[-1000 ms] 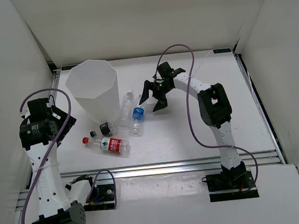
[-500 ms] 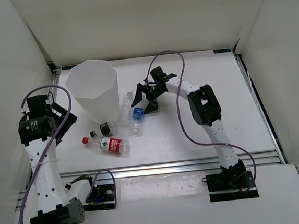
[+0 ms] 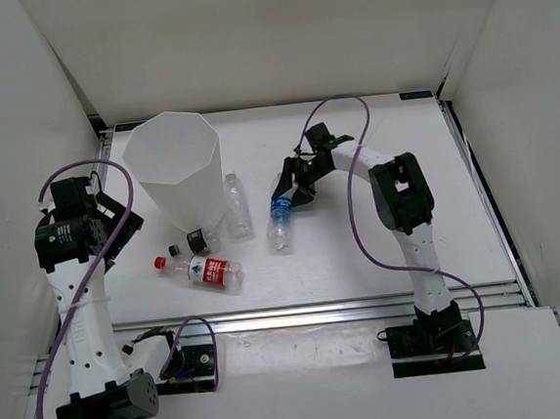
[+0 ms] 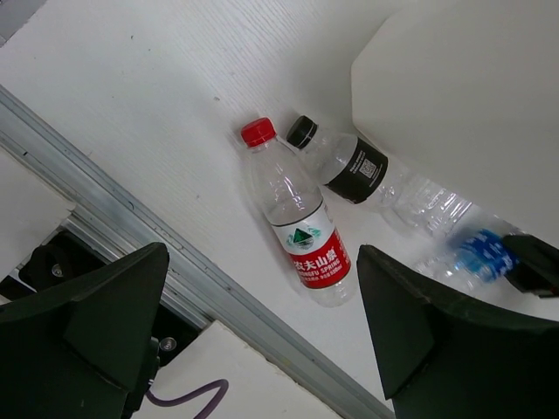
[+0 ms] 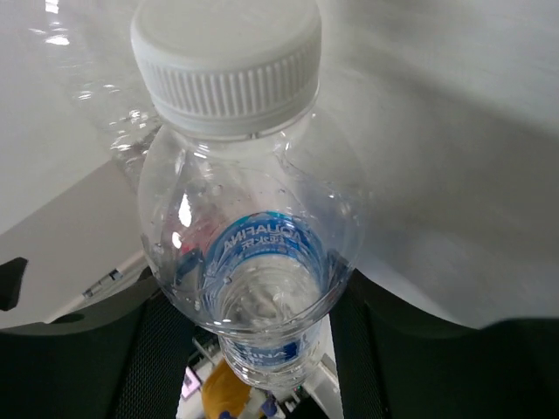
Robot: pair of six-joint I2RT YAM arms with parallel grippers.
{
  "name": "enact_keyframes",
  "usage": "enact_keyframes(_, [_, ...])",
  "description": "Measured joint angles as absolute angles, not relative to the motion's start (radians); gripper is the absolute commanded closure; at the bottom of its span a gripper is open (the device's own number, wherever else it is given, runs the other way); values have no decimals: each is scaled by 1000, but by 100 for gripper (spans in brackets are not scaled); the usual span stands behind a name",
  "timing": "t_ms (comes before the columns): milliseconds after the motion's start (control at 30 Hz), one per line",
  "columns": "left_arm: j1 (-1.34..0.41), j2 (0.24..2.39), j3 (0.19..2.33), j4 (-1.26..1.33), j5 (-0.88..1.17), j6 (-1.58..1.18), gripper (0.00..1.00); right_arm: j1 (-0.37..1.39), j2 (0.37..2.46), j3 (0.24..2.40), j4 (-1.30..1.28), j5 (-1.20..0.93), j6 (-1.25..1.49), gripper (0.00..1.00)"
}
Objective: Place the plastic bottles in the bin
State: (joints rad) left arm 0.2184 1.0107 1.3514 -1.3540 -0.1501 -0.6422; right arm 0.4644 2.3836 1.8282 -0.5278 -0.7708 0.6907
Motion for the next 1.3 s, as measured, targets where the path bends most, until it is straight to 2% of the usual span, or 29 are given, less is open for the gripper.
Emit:
enact_keyframes(133, [218, 1013, 1351, -1354, -168, -661, 0, 402, 2278, 1810, -575, -741, 676, 72])
enact_keyframes(200, [218, 1014, 1351, -1354, -177, -670, 0, 387, 2223, 1871, -597, -728, 682, 76])
enact_keyframes(300, [218, 1014, 1351, -1354, -183, -682, 0, 402, 2202, 2139, -607, -702, 728, 82])
enact_keyframes(367, [218, 1016, 1351, -1354, -183, -688, 0, 427, 2206, 2353, -556, -681, 767, 82])
enact_keyframes(433, [214, 1029, 1361, -1359, -180, -690, 0, 454, 2186, 2463, -456, -673, 815, 82])
enact_keyframes(567, [184, 1065, 1403, -1357, -172, -689, 0, 516, 2123, 2495, -295, -646, 897, 82])
enact_keyframes(733, [141, 1084, 1427, -1354, -170, -686, 0, 593, 2186, 2542, -174, -581, 936, 82])
enact_keyframes(800, [128, 1089, 1427, -1354, -167, -685, 0, 616, 2217, 2541, -155, -546, 937, 79])
enact_keyframes(900, [111, 1101, 1427, -1354, -163, -683, 0, 636, 2256, 2541, -154, -507, 933, 62])
enact_keyframes(1000, [101, 1110, 1427, -1354, -160, -681, 0, 639, 2273, 2535, -166, -483, 916, 24])
enact_keyframes(1033, [101, 1110, 1427, -1354, -160, -680, 0, 639, 2274, 2535, -173, -481, 907, 6])
enact_keyframes(1067, [101, 1110, 1427, -1354, -158, -681, 0, 639, 2273, 2535, -181, -481, 894, 0])
enact_keyframes(1167, [101, 1110, 1428, -1354, -157, -682, 0, 636, 2252, 2515, -204, -476, 833, 0])
enact_keyframes(1300, [101, 1103, 1429, -1354, -159, -688, 0, 609, 2096, 2302, -257, -443, 760, 0])
